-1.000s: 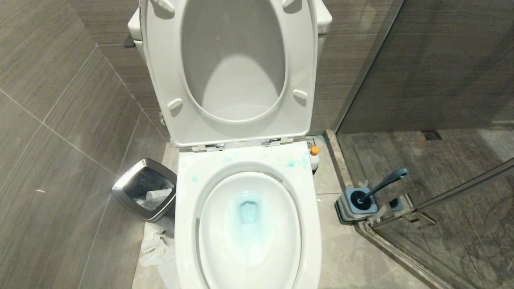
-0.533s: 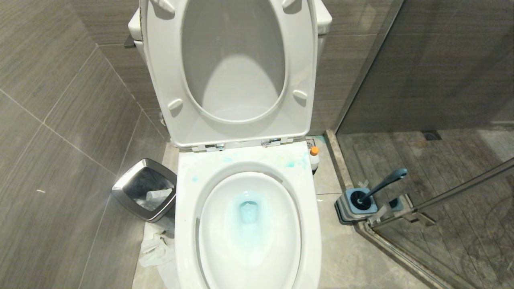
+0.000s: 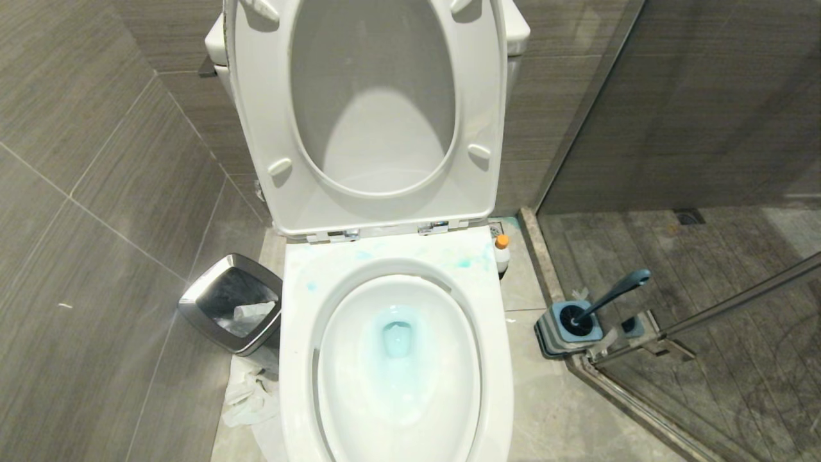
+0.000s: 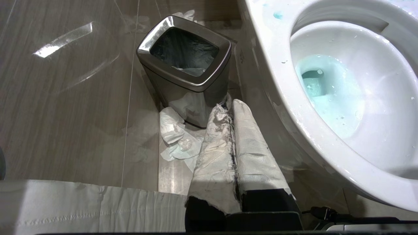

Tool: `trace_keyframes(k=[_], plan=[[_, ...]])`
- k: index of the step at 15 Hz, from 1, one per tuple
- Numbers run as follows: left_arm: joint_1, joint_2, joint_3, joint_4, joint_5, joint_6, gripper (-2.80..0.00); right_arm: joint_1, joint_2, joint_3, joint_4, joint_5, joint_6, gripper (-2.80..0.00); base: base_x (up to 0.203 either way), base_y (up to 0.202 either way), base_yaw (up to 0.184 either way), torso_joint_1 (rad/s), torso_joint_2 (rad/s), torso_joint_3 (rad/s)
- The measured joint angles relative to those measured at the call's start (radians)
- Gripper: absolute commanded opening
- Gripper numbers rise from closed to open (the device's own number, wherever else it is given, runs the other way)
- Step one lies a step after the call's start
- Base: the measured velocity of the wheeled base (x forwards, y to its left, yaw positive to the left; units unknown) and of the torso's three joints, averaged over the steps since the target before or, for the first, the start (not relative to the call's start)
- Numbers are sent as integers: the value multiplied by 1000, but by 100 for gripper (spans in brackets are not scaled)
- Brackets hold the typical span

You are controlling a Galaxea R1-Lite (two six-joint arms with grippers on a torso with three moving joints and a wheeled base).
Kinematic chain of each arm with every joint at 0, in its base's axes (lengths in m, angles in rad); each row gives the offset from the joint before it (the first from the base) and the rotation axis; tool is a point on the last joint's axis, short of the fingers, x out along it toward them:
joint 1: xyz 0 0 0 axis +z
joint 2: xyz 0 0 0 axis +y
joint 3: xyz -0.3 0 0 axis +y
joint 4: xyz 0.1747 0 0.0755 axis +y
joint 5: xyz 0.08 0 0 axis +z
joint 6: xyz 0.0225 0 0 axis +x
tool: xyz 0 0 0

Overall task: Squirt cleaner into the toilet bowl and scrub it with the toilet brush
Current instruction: Flush the toilet

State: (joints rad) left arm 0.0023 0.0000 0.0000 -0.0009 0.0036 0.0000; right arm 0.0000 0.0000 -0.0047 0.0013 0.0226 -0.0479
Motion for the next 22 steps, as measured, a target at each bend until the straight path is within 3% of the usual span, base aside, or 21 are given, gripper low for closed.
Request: trace_keyframes(k=[22], plan=[[-5,0,0,0,-1,14,-280,0,0,1,-5,-5,19,-280,0,0,0,0,0,0]])
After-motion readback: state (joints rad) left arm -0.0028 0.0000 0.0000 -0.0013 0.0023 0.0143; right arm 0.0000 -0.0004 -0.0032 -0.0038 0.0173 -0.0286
